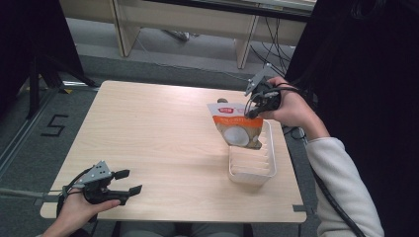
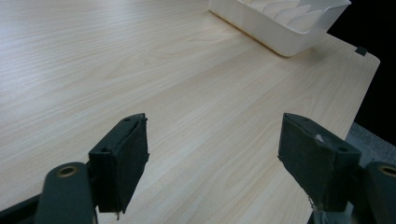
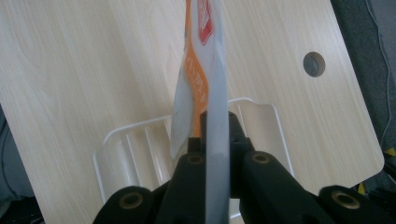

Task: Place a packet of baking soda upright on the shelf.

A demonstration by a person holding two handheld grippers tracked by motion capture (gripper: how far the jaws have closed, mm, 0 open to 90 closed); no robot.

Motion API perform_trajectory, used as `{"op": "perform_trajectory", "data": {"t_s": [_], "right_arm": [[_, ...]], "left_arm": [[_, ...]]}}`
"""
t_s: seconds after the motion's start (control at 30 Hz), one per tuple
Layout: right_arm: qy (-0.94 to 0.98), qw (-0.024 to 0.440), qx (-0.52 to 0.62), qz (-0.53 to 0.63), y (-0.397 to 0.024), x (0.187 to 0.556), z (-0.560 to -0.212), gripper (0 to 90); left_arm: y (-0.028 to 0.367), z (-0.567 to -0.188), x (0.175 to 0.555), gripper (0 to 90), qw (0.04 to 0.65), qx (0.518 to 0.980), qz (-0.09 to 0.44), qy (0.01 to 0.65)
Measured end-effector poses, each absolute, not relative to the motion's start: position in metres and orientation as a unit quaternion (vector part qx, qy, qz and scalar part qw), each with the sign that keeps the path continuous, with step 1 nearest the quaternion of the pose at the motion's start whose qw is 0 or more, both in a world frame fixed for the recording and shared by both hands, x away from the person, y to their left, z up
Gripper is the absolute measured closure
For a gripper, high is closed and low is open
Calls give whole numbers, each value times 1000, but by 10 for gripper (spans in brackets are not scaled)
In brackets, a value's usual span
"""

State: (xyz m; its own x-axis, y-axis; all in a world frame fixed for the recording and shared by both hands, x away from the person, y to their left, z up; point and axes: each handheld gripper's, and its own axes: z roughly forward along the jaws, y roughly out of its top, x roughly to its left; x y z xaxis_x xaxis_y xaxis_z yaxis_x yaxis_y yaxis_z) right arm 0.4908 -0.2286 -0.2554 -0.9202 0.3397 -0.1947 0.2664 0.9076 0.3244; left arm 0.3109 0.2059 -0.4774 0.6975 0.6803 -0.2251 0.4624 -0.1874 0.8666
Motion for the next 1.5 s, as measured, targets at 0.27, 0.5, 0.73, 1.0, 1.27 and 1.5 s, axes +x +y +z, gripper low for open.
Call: {"op": "perform_trajectory", "data": {"t_s": [0.27, 0.5, 0.73, 1.0, 1.27, 1.5], "right_arm": [[968, 127, 162, 143, -232, 493, -258, 900], [966, 129, 174, 140, -235, 494, -259, 900], [967, 133, 171, 134, -239, 498, -263, 900], [967, 147, 160, 133, -242, 500, -265, 900], [965, 150, 165, 138, -243, 501, -264, 900], [966, 154, 161, 128, -244, 502, -267, 900]], "left_arm": [[206, -477, 311, 235, 516, 763, 106, 374], [206, -477, 311, 235, 516, 763, 106, 375], [206, -477, 311, 236, 516, 763, 106, 375], [206, -478, 311, 236, 514, 764, 107, 376], [206, -478, 311, 237, 515, 764, 104, 374], [206, -478, 311, 237, 516, 764, 102, 373]]}}
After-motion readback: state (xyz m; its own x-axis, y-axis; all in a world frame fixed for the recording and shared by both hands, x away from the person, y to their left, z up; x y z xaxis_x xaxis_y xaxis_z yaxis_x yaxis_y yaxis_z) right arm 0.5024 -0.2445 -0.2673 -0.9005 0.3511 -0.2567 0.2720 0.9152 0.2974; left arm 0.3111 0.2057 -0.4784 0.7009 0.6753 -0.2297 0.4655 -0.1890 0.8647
